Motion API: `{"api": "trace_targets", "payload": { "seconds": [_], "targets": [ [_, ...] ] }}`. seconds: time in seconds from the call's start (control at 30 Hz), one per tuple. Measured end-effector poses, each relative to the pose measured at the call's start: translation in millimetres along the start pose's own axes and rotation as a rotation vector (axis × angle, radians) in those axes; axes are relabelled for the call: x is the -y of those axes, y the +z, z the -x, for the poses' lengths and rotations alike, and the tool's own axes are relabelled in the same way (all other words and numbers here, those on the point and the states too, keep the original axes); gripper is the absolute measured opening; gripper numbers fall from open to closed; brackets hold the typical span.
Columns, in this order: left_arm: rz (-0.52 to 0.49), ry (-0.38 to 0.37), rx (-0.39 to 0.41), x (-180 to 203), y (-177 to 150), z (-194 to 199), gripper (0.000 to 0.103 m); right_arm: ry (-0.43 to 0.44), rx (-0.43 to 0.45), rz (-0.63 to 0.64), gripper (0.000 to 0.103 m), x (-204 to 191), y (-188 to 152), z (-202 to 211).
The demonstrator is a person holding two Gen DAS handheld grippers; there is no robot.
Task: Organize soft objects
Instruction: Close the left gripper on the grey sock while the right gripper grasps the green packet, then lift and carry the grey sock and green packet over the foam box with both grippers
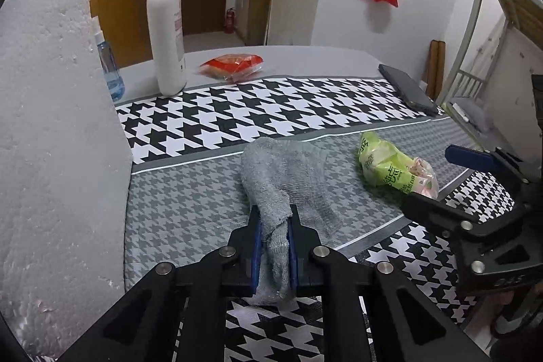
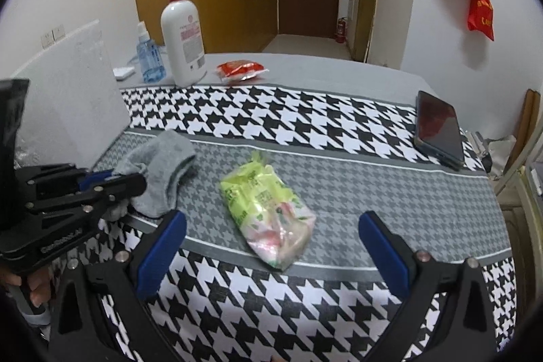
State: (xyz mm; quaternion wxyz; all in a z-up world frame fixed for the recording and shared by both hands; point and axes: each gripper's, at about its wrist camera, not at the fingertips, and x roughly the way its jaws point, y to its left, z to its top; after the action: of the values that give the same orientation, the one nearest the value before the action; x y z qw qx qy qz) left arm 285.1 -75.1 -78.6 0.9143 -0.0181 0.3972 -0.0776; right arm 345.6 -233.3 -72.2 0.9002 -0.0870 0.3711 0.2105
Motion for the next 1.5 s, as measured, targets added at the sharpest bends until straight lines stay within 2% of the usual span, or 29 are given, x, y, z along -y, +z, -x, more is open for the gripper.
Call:
{"api": "trace_targets", "payload": {
  "seconds": [0.13,0.33,0.53,0.73,0.9,1.27,1.5],
  "targets": [
    [-0.005,-0.004,0.004,0.9,-0.3,1.6,0.014,0.006,-0.014,0.012,0.102,-1.3,0.6,-5.7],
    [-0.010,-0.008,0.009,2.1,-0.7,2.3,0.014,0.041,-0.079,0.011,0.078,-0.7,-0.1,-22.0],
    [-0.013,-0.009,0.009,2.0,-0.9,2.1,0.014,0.033,-0.101,-0.003,0.066,3.1,-0.9,-26.1],
    [-0.010,-0.010,0.016,1.6,-0.6,3.8,0.014,0.004,-0.104,0.003,0.045,3.4,-0.4,-25.4],
    [-0.015,-0.017,0.020,2.2,-1.0,5.2,0.014,0.003,-0.091,-0.013,0.042,5.7,-1.9,-19.2],
    [-0.036,-0.042,0.079,7.0,-1.0,18.7,0.014,-0.001,-0.063,-0.061,0.042,9.3,-7.9,0.5],
    [-0.041,-0.053,0.086,8.2,-1.0,18.9,0.014,0.008,-0.051,-0.091,0.042,10.4,-12.4,9.0]
  ]
}}
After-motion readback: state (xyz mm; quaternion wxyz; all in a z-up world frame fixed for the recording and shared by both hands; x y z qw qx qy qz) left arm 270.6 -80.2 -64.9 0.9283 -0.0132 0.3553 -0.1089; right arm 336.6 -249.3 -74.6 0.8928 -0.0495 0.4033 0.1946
